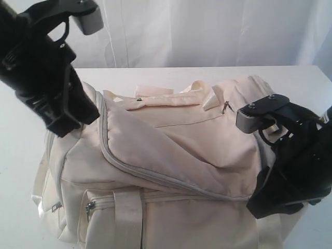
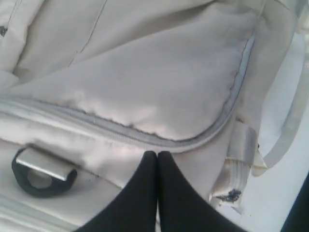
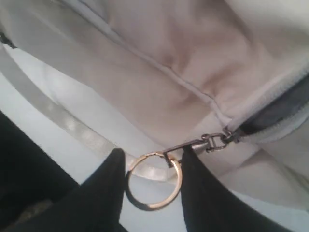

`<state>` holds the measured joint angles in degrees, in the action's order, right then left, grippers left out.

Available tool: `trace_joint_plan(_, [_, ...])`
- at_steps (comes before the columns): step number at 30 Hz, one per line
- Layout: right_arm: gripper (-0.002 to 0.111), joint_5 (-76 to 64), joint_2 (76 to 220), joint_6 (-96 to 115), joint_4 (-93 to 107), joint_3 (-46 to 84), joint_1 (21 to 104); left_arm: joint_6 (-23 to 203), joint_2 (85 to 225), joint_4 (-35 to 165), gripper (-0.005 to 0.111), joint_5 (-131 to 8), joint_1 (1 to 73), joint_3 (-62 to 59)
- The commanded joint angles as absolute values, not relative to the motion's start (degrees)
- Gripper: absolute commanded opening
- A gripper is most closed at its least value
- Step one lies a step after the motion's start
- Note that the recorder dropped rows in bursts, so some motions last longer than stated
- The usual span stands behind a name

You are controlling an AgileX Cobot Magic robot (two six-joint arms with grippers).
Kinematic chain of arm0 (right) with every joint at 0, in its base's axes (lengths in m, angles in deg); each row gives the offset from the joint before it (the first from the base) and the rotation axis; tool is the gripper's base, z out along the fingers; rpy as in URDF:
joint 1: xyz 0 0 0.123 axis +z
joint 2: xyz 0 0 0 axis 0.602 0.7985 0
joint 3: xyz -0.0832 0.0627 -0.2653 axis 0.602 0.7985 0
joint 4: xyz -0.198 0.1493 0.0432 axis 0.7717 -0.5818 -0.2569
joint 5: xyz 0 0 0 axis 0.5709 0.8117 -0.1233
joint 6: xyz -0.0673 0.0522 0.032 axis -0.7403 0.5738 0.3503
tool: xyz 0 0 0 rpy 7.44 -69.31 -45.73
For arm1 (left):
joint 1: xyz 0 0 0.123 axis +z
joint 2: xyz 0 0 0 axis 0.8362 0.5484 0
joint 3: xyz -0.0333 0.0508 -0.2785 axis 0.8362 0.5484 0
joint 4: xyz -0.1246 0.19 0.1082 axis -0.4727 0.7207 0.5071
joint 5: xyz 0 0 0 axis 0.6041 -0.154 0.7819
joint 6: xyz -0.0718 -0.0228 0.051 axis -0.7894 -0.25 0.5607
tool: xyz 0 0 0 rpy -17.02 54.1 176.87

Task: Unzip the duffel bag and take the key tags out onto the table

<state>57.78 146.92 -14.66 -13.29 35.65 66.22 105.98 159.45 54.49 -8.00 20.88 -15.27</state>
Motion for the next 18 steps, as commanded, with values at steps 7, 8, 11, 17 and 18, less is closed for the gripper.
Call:
trace_joint_plan(7, [0.0, 58.9, 146.5, -18.1, -19.7, 36.6, 66.3, 104.6, 149.7, 50.6, 0.0, -11.4, 20.7, -2.3])
trace_joint_plan(8, [0.0, 58.9, 146.5, -18.1, -19.2, 36.6, 66.3, 105.1, 149.3, 49.4, 0.0, -11.6, 20.7, -1.7])
trace_joint_plan(11, [0.0, 58.5, 146.5, -18.1, -17.5, 36.6, 66.3, 107.8, 148.8, 44.5, 0.0, -12.3, 20.7, -0.9])
trace_joint_plan(17, [0.017, 58.4, 146.5, -18.1, -17.1, 36.4, 66.3, 117.0, 148.9, 30.2, 0.0, -12.4, 20.7, -0.9])
trace_joint_plan(18, [0.025, 58.3, 146.5, -18.0, -17.1, 36.4, 66.3, 118.4, 148.9, 28.4, 0.0, -12.4, 20.7, -0.9])
